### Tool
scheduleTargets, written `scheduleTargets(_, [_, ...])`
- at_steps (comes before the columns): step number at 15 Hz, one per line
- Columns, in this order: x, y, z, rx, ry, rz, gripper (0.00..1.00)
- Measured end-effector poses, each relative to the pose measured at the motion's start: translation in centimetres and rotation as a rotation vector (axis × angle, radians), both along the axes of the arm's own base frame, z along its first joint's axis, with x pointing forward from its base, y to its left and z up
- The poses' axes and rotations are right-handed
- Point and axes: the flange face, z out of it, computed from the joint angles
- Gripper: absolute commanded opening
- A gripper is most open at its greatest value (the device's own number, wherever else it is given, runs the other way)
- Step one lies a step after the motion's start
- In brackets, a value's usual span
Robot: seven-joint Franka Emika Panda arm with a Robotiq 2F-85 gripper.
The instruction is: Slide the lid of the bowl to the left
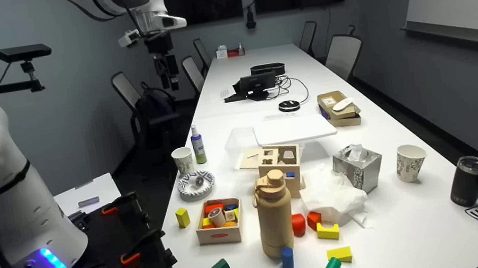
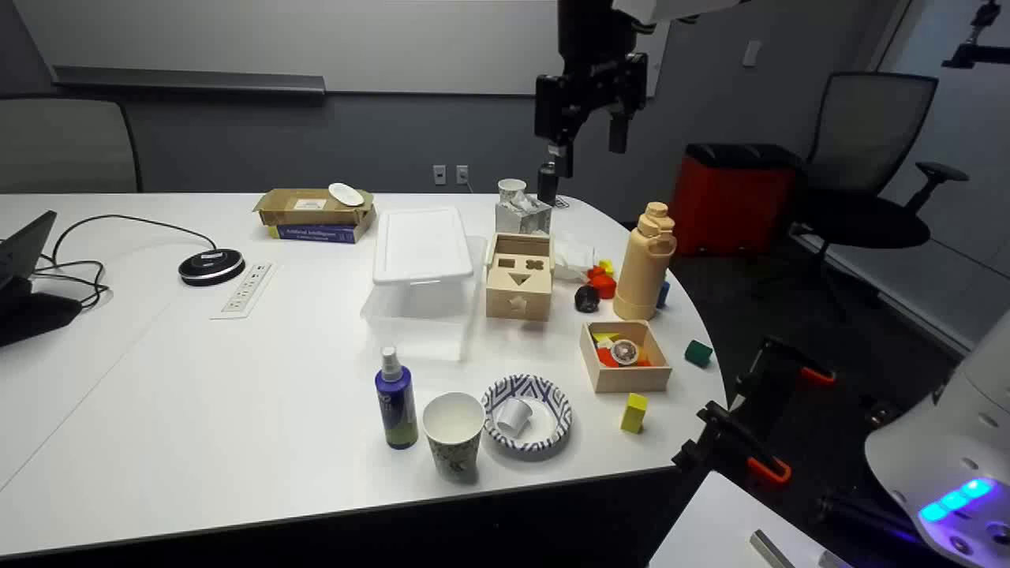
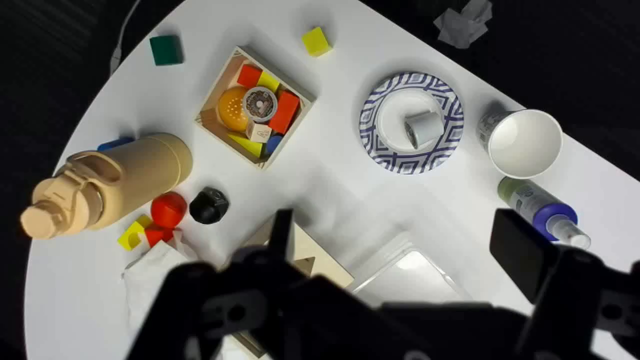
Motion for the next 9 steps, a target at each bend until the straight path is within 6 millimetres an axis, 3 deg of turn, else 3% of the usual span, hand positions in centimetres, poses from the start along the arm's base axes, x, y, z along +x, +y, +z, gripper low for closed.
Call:
scheduleTargets(5, [0.3,-0.2,-0.2,0.003,0.005,-0.002,1.00])
scheduleTargets(9, [3.6,-0.1,-1.3,-0.048,-0.032,0.061,1.00])
